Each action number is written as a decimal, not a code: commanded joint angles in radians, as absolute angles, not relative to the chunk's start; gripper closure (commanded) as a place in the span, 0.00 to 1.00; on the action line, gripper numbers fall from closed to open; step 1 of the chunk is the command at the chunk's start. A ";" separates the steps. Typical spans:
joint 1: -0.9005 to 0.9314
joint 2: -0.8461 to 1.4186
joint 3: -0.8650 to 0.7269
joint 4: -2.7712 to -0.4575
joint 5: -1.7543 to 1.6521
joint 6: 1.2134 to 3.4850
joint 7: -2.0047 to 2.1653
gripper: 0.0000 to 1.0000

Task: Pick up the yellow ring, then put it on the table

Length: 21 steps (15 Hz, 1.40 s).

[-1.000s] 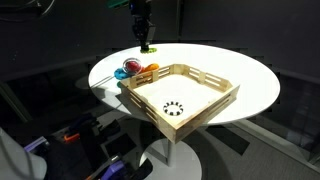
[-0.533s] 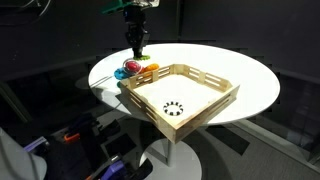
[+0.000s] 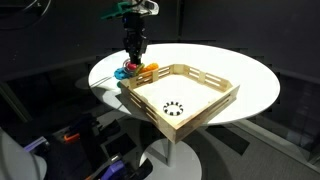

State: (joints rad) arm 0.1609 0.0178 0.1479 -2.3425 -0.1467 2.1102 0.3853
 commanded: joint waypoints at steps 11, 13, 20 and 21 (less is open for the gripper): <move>0.117 -0.052 0.106 -2.323 -0.106 2.008 0.318 0.00; 0.106 -0.087 0.097 -2.327 -0.088 1.998 0.294 0.00; 0.074 -0.238 0.075 -2.325 -0.066 1.953 0.217 0.00; 0.071 -0.257 0.074 -2.320 -0.069 1.936 0.215 0.00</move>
State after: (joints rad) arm 0.0839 -0.1872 0.0798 -2.3266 -0.0878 1.9910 0.2587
